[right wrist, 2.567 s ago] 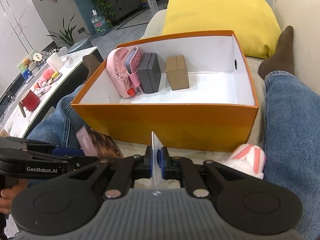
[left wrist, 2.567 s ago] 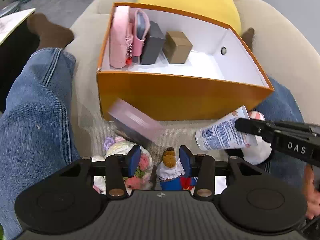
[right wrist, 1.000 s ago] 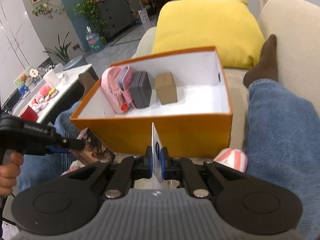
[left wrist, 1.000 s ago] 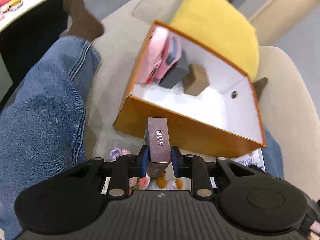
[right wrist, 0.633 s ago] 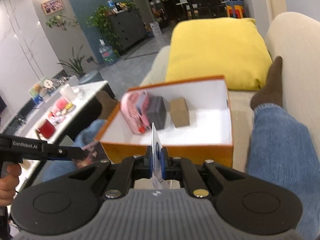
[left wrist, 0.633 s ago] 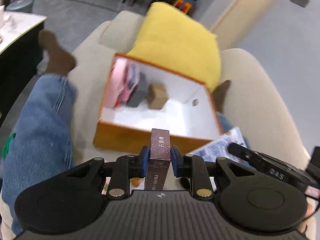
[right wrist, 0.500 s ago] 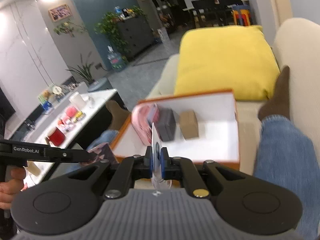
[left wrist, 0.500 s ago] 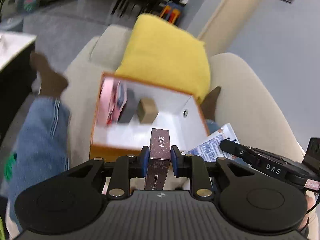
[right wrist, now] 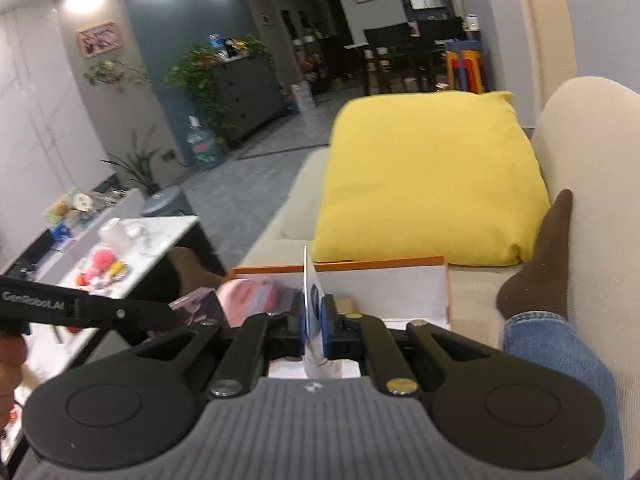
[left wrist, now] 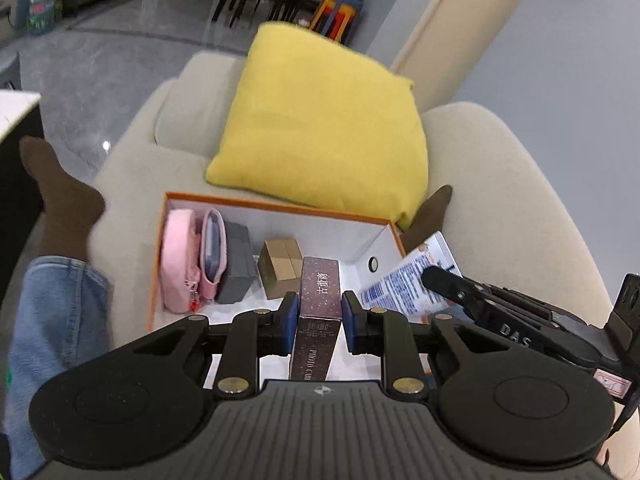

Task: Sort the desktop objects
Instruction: 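Lower the photo card box and lotion tube into the shoebox with both tools, then open both tools to release the photo card box and lotion tube, then move both tools back to the plush toys beside the shoebox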

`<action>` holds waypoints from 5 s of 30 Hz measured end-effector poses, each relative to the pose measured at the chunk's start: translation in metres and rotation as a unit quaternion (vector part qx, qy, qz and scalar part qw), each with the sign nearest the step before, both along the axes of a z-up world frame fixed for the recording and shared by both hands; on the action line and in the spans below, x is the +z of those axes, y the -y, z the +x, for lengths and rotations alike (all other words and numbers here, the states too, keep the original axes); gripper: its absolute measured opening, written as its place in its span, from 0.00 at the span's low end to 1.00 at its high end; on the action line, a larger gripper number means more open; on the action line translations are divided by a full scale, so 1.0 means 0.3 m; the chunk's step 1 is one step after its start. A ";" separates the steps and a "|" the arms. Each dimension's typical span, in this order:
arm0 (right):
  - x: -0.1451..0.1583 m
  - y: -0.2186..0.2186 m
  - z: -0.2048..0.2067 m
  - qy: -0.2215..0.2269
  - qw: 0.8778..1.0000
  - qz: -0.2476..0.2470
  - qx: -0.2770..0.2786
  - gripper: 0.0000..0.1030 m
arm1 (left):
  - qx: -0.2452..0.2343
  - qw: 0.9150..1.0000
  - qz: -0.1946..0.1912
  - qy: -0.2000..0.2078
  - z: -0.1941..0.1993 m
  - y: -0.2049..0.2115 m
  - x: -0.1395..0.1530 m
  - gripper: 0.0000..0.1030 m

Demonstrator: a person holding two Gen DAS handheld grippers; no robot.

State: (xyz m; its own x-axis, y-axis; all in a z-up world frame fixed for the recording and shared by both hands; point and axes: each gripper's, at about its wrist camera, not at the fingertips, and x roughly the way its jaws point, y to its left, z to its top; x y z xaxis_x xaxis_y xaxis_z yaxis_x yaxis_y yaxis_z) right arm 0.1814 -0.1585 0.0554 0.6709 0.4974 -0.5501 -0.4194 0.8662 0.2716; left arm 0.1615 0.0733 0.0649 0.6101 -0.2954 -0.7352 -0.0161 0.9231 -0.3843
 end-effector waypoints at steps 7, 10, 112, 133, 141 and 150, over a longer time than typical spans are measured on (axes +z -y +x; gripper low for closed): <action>-0.111 -0.046 0.167 -0.028 0.999 -0.033 -0.024 0.07 | -0.003 0.999 0.029 -0.044 0.176 0.024 -0.150 0.25; -0.150 -0.060 0.217 -0.042 0.998 -0.035 -0.021 0.07 | 0.001 0.997 0.056 -0.054 0.220 0.035 -0.189 0.25; -0.325 -0.191 0.426 -0.107 0.994 -0.023 -0.028 0.10 | 0.042 0.991 0.130 0.007 0.358 0.102 -0.318 0.25; -0.264 -0.172 0.323 -0.058 0.997 -0.039 -0.024 0.42 | 0.012 0.989 0.133 0.059 0.130 0.059 -0.156 0.28; -0.139 -0.064 0.093 -0.009 1.000 -0.019 -0.018 0.48 | -0.016 0.989 0.129 0.078 -0.095 0.052 -0.080 0.29; -0.161 0.050 -0.281 -0.038 0.998 -0.044 -0.009 0.48 | -0.041 0.993 0.107 0.036 -0.333 0.075 -0.142 0.36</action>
